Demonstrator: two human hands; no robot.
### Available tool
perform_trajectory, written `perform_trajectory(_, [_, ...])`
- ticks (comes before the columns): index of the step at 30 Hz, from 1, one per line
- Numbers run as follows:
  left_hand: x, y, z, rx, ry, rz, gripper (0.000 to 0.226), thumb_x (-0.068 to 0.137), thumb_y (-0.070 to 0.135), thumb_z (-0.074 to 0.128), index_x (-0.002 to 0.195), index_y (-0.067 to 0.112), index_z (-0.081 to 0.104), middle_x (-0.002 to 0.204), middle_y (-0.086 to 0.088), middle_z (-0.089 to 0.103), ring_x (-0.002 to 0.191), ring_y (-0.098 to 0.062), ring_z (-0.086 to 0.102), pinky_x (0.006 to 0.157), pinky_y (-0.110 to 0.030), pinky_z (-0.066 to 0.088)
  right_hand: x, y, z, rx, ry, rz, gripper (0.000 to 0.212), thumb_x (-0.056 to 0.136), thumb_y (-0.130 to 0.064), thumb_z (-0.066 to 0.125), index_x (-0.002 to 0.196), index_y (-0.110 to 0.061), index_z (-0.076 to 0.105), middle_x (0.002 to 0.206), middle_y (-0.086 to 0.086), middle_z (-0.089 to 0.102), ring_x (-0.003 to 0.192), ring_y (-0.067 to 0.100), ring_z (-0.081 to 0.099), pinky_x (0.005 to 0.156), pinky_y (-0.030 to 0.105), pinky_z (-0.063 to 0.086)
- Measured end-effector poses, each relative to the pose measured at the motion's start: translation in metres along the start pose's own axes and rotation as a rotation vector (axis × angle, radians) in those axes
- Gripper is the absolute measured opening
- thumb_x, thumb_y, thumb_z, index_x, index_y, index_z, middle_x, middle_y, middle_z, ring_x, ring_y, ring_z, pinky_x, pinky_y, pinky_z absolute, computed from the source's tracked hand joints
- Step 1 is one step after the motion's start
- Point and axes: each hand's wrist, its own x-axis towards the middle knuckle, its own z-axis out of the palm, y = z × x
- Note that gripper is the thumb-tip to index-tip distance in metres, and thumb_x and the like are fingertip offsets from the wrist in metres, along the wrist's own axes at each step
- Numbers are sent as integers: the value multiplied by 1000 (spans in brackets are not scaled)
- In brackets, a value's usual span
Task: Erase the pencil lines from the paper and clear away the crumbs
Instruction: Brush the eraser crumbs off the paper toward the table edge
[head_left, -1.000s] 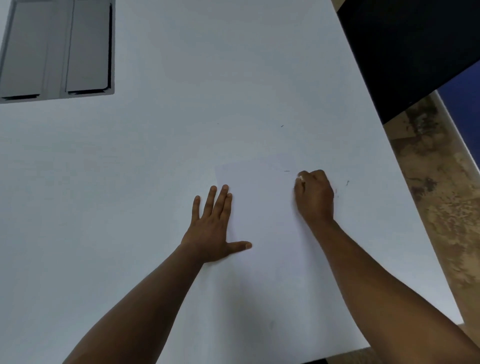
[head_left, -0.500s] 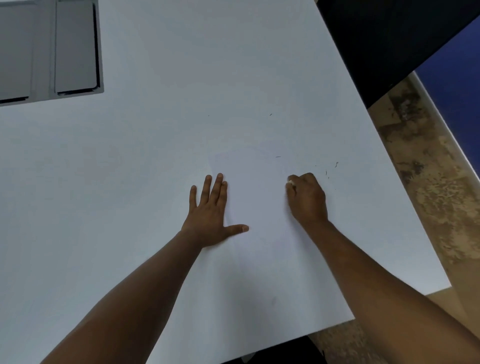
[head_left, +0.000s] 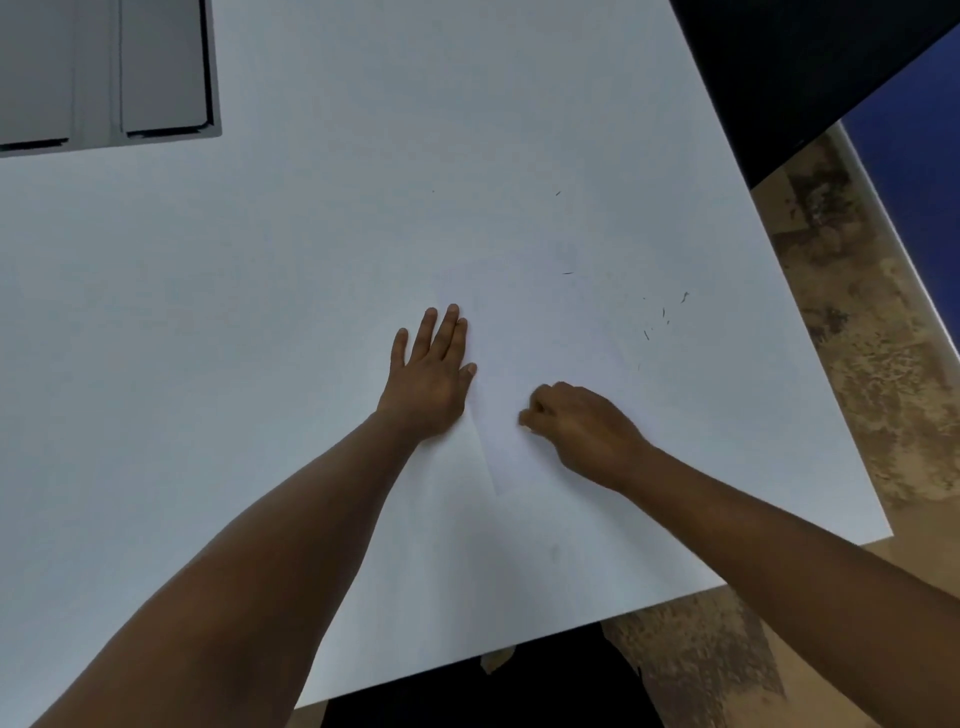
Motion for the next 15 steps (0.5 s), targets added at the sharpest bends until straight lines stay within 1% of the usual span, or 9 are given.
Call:
perform_trajectory(1, [0,1,0,2,-5,-3,63,112,40,18,164,17,-9,171,4,-21,157,-20,-22,126,-49,-12,-9,7,-4,-15,-41,7,25,82,6,68,103,-10,69,92,8,61,78,29,59,61,33,45])
perform_trajectory(3, [0,2,1,3,-12,-9,64,111,40,17,164,16,-9,170,4,-22,156,-20,-24,125,-50,-13,-15,21,-6,-19,-61,36,20,82,1,72,98,-10,73,88,7,63,73,29,61,57,31,45])
perform_trajectory(4, [0,2,1,2,-14,-9,64,111,41,17,164,16,-9,170,4,-23,156,-20,-24,125,-50,-14,-12,22,-9,-18,-79,86,14,88,-5,68,99,-11,74,91,7,64,77,29,63,60,32,46])
perform_trajectory(5, [0,2,2,4,-16,-7,65,111,43,17,164,16,-10,170,4,-23,156,-20,-25,125,-51,-14,-5,19,-11,-7,-64,144,13,94,-13,61,100,-11,73,94,8,63,82,29,63,65,33,46])
perform_trajectory(7, [-1,2,4,10,-22,-5,70,109,50,16,163,16,-13,170,4,-25,155,-19,-27,124,-51,-16,12,1,-10,104,28,226,20,98,-22,54,98,-10,70,91,9,61,82,29,62,70,35,46])
perform_trajectory(9, [-3,-1,7,19,-11,-3,76,106,59,14,162,17,-15,169,4,-27,154,-19,-28,123,-50,-18,25,-27,-3,190,100,264,18,96,-22,56,96,-10,69,88,10,61,80,30,61,70,35,45])
perform_trajectory(11, [-2,-2,9,59,12,10,79,103,65,6,161,18,-17,168,3,-28,154,-19,-30,123,-50,-19,25,-47,9,238,127,279,14,94,-17,58,95,-8,69,87,11,62,77,30,60,68,36,45])
perform_trajectory(13, [-2,-2,12,91,25,17,81,100,68,1,160,17,-18,168,2,-29,154,-20,-30,123,-50,-18,13,-46,20,254,204,309,7,91,-9,61,90,-5,67,83,11,61,71,29,60,63,33,43])
perform_trajectory(15, [-1,-1,14,93,21,15,81,101,66,5,161,16,-17,168,1,-29,153,-20,-31,124,-51,-17,-5,-26,23,238,334,397,5,86,-4,63,82,-6,64,77,10,59,65,27,57,60,30,39])
